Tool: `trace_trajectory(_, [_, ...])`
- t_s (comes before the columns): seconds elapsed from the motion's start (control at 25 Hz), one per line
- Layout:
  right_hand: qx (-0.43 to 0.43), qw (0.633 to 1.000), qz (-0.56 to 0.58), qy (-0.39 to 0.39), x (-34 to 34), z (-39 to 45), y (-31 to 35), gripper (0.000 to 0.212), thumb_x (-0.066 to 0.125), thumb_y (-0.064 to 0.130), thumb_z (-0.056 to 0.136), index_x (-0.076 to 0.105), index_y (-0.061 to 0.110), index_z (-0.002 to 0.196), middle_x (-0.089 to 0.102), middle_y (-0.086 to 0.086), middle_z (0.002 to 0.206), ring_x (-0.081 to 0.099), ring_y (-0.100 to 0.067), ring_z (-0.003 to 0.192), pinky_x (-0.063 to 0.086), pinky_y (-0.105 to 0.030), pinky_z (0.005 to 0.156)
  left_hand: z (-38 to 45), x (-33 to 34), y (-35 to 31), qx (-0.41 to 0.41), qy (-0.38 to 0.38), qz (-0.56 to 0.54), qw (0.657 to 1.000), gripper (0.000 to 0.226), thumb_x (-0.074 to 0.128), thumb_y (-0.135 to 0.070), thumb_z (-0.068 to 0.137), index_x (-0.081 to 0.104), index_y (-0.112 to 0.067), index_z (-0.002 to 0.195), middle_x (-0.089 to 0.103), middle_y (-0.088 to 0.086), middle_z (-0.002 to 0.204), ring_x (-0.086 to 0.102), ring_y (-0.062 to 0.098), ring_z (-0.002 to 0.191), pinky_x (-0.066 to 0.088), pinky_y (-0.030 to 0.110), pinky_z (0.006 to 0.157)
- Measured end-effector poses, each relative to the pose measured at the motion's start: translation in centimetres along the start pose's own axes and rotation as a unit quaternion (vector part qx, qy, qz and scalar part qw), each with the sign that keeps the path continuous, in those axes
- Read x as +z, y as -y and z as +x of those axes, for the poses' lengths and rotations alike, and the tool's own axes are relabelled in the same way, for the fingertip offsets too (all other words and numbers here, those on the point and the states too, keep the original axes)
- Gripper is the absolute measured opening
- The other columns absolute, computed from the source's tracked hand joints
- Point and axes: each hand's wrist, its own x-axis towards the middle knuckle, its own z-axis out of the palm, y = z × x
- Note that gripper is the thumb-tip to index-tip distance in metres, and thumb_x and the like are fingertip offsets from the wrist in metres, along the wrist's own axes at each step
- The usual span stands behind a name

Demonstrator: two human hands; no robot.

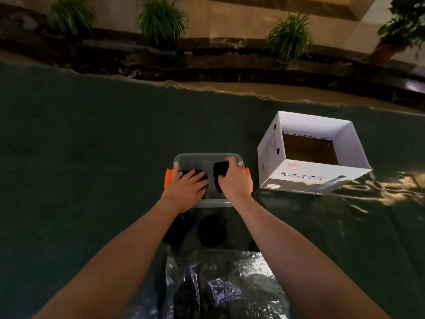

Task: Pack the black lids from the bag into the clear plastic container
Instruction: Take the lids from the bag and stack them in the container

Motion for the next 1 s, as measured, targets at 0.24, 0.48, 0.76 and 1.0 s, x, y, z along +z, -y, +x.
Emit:
trace_trajectory(0.24, [0.044,0.993,-0.017,0.107,4.3,1.5,0.9,0.052,0.059,0.026,0.089,0.036,0.019,0.136,0.064,-0.009,0.102,0.065,-0.029,0.089,0.057,-0.039,0.064,0.3,1.3,0.7,0.017,-0.126,0.009,0.992,0.045,0.026,-0.042,0.096,0.062,-0.025,0.118,0.058,-0.002,0.133,0.048,0.02,0.127,0.01,0.051,0.118])
trace_trajectory(0.48, [0.214,0.914,0.261,0.226,4.6,2.6,1.9,0.063,0.061,0.032,0.082,0.03,0.021,0.136,0.054,0.002,0.094,0.055,-0.019,0.085,0.052,-0.038,0.076,0.4,1.4,0.8,0.015,-0.136,-0.034,0.99,0.042,0.033,-0.037,0.094,0.057,-0.02,0.125,0.053,0.002,0.138,0.044,0.021,0.13,0.015,0.051,0.118])
trace_trajectory(0.76, [0.255,0.851,0.363,0.281,3.5,3.2,0.5,0.023,0.058,0.018,0.094,0.059,0.011,0.116,0.065,-0.013,0.116,0.064,-0.025,0.105,0.055,-0.039,0.09,0.2,1.4,0.4,0.009,-0.112,-0.034,0.993,0.055,0.027,-0.04,0.097,0.022,-0.029,0.151,0.027,0.0,0.159,0.026,0.024,0.145,0.01,0.05,0.12])
trace_trajectory(1.0, [0.174,0.896,0.3,0.277,2.8,2.8,-0.1,0.01,0.051,0.012,0.098,0.059,0.016,0.102,0.068,-0.015,0.11,0.067,-0.028,0.103,0.055,-0.037,0.091,1.2,0.9,-0.7,-0.015,-0.083,-0.026,0.996,0.055,0.025,-0.048,0.097,0.027,-0.028,0.147,0.033,-0.002,0.156,0.021,0.021,0.147,0.006,0.052,0.118])
